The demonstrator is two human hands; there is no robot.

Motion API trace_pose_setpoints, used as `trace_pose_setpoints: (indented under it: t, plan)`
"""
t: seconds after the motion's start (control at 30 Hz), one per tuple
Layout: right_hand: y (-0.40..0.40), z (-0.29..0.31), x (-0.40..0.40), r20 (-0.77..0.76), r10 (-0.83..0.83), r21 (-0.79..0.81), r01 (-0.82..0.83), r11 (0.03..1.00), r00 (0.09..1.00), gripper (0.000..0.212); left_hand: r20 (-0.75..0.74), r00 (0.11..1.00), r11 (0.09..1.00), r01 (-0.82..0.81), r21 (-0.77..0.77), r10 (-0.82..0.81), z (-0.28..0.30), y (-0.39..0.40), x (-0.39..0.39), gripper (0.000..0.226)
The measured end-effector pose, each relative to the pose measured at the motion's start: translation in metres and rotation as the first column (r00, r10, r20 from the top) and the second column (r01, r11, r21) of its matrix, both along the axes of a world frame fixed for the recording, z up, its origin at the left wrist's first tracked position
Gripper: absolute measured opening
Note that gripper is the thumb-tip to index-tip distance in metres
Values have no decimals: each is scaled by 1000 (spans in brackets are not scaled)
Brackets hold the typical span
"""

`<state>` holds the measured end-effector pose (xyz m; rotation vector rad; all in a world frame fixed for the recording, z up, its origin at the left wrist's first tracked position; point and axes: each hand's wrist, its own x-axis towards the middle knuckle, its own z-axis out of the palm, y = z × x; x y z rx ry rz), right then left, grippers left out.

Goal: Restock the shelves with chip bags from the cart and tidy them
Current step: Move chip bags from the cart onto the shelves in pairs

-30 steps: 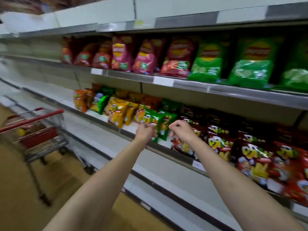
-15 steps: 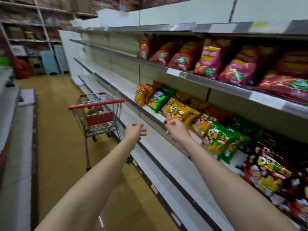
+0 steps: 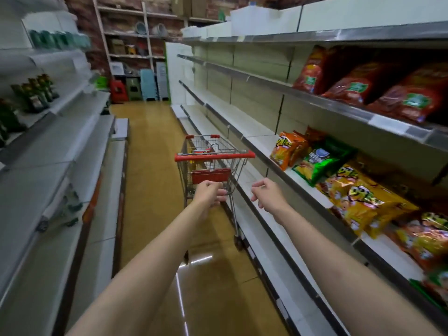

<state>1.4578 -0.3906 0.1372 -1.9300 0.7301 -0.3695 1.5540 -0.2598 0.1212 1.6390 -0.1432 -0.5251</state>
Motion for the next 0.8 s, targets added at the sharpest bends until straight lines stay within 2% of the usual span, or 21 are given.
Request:
trace_pose_setpoints:
  t: [0.27,0.4,0.6,0.8]
  plan:
    - [4,-23,130,-28,158,-56,-159,986,987,8,-83,992,996,-93,-13,92,-22,25,86,16]
    - [-1,-37,199,-37,222,-50,-224,973,974,8,-102,978,984,-180,6,180,-22,24,138,8]
    - [-40,-44,303,-41,297,24,-296,955,954,9,-85,965,968,-245,55,249,-18,-14,238,9]
    - [-114,-24,387,-52,350,9,-350,937,935,13,-16,982,975,-182,129,186,-9,-80,333,24]
